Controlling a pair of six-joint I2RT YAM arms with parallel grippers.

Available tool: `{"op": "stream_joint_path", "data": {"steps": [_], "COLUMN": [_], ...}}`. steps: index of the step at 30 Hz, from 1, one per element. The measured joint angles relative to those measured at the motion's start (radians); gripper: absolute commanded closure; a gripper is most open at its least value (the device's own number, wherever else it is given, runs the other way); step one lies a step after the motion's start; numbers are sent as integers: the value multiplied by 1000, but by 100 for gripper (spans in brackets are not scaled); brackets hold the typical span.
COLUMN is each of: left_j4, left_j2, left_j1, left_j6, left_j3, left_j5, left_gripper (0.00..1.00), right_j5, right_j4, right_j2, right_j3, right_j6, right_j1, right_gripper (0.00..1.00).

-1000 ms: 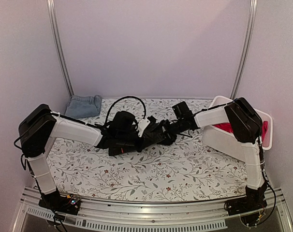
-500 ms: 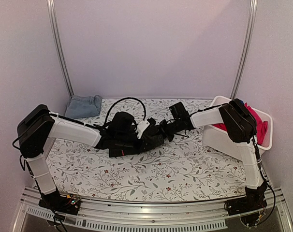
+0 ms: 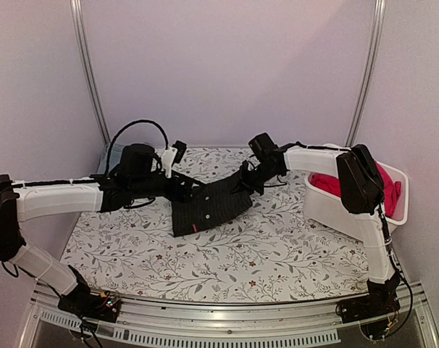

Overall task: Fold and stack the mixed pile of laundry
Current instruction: Turn over the square-folded shirt at the center of the board.

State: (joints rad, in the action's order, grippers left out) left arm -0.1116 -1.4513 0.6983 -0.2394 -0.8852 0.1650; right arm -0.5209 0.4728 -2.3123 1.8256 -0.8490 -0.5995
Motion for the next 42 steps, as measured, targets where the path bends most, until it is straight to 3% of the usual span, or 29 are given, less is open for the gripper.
{"op": "stream_joint_path", "data": {"steps": [7,16,24,31,42], "left_j4": [60,162,259,313,374], "left_j2": [55,69,136,190,238], "left_j1": [-48,-49,-51,-56,-80], "left_j6": [-78,-114,-119,-136,-200], "left_j3": [58,61,61,66,127], "left_j5": [-39,-93,-174,-229,-283], "left_gripper": [4,0,0,0,0], "right_j5": [189,480,884,1147,1159], "right_j4": [276,527,661,672,656], "right_j2": [51,143,240,196,-66], "right_j3": [99,301,334,349,394], "right_j6": [346,590,730,804,831], "right_j1": [18,29,-23,-170,-515], "right_gripper": [100,100,100,100,100]}}
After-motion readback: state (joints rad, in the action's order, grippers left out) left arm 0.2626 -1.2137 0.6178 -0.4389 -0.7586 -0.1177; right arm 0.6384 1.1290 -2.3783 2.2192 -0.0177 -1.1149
